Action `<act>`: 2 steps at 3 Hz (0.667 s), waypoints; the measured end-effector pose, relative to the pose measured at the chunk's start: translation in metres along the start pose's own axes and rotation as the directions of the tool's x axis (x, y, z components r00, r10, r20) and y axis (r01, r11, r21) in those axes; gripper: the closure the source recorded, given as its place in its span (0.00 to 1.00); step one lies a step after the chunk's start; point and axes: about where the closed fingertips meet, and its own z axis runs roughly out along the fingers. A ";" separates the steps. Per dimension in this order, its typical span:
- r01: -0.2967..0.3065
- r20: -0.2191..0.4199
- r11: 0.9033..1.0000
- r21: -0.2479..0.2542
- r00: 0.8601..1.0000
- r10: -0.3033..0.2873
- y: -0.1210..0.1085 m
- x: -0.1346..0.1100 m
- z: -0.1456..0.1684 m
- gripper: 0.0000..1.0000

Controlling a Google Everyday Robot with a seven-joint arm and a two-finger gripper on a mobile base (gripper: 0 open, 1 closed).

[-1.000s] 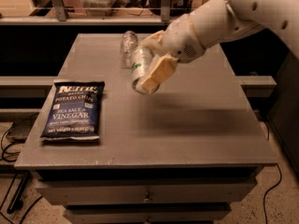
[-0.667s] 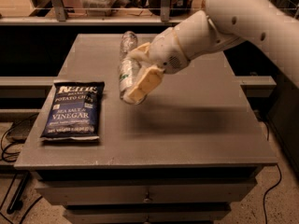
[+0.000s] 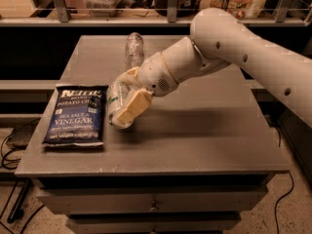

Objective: Move 7up can near blue chip bag

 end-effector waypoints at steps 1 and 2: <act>-0.029 0.029 0.999 -0.030 0.999 0.030 0.007 0.002 0.017 0.12; -0.048 0.082 0.998 -0.042 0.995 0.052 0.011 -0.004 0.030 0.00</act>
Offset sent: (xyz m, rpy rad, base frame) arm -0.0156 0.0252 -0.0210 0.0767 0.0974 0.0049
